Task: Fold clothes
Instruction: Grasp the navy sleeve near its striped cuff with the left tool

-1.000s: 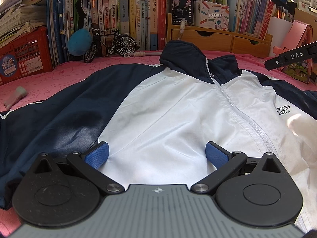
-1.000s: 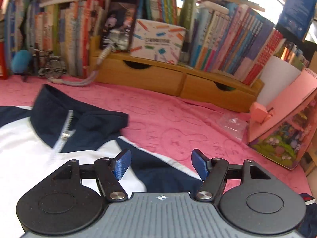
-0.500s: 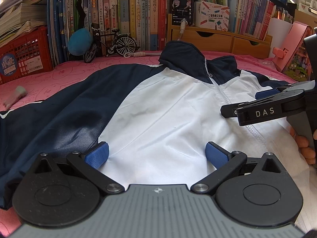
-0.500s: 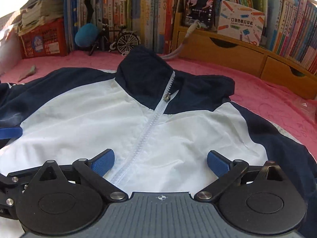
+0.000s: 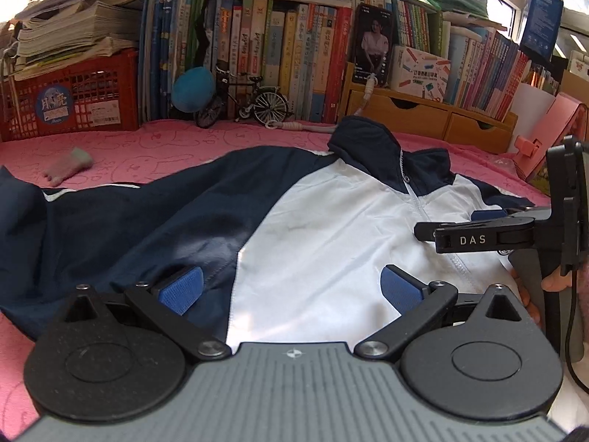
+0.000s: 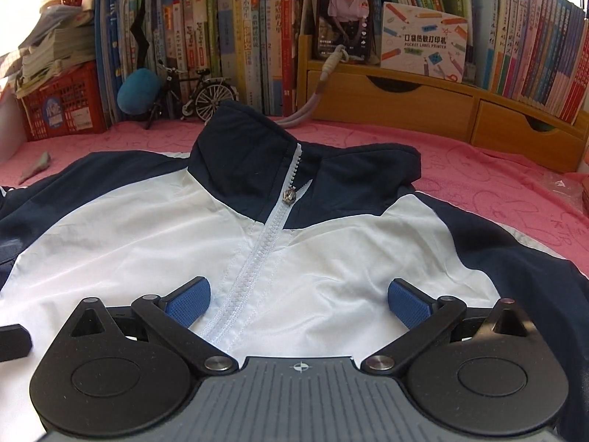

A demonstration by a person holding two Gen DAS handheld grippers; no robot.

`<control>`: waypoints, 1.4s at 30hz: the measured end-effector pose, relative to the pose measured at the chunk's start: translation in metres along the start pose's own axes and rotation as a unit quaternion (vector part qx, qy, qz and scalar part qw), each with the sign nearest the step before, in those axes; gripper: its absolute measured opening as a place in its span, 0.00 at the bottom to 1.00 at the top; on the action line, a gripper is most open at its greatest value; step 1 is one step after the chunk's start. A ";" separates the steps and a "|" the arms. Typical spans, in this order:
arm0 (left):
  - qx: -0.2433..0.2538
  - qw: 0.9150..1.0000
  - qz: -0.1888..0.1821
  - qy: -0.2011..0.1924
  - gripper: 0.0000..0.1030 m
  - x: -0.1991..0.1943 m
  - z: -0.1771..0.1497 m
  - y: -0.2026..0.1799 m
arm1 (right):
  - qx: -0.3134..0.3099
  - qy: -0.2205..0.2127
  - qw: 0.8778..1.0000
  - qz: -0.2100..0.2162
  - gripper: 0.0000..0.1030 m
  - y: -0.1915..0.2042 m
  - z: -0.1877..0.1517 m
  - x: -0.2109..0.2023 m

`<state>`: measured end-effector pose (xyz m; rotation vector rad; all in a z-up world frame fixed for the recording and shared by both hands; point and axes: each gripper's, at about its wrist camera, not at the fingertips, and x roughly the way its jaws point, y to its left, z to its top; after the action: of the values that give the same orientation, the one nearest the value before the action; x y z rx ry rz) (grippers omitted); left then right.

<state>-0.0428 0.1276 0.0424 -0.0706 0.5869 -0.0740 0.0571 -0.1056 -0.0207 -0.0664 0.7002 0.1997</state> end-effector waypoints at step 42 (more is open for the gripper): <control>-0.307 0.937 0.166 0.029 0.28 0.022 0.052 0.258 | -0.101 -0.001 0.985 0.141 1.00 0.032 -0.018 -0.031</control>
<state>0.0169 0.3846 0.0512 -0.5773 0.6578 0.4414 0.0164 -0.0812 -0.0140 -0.1611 0.6842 0.5416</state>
